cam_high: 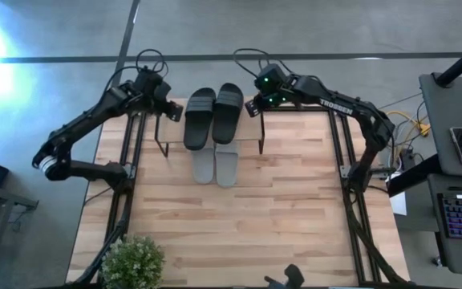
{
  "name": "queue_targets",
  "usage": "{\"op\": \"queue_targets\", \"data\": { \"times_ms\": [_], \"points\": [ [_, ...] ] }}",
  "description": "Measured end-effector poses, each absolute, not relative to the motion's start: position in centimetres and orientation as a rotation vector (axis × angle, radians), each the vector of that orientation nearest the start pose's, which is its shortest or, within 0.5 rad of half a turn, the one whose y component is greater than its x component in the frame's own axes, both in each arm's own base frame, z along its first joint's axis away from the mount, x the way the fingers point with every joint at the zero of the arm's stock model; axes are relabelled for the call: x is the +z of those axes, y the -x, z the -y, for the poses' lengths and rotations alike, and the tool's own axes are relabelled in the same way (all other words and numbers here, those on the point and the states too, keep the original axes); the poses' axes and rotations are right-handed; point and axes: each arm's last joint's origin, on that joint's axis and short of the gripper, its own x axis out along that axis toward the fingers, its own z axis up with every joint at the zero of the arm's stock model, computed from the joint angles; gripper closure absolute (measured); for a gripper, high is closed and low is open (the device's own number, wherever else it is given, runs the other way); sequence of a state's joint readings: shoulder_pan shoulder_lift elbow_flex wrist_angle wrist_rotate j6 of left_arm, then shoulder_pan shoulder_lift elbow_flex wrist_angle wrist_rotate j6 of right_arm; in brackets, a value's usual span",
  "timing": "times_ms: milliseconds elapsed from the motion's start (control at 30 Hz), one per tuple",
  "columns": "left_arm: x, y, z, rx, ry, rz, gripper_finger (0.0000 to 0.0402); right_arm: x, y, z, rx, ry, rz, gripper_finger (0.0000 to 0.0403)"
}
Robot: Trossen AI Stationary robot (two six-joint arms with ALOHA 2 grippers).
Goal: Pick and place slides into the shelf
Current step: Adjust the black slides on the shelf
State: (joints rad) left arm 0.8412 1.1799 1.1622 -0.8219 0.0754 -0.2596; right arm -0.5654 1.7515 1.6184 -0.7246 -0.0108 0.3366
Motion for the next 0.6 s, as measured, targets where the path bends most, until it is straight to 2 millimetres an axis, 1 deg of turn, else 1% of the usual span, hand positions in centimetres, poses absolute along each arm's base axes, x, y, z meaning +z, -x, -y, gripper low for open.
{"op": "queue_targets", "data": {
  "times_ms": [133, 267, 333, 600],
  "points": [
    [32.9, -15.7, -17.3, 0.842, 0.664, -0.673, 0.0297, 30.1, -32.6, 21.6, -0.521, -0.608, -0.784, 0.0394],
    [32.6, -15.8, -17.4, 0.852, 0.695, -0.676, 0.0297, 28.5, -33.2, 22.2, -0.490, -0.606, -0.833, 0.0394],
    [32.6, -15.8, -17.4, 0.853, 0.697, -0.677, 0.0297, 28.6, -33.6, 22.5, -0.457, -0.580, -0.829, 0.0394],
    [32.6, -15.8, -17.4, 0.862, 0.719, -0.667, 0.0297, 30.4, -34.9, 23.3, -0.435, -0.504, -0.765, 0.0394]
  ]
}}
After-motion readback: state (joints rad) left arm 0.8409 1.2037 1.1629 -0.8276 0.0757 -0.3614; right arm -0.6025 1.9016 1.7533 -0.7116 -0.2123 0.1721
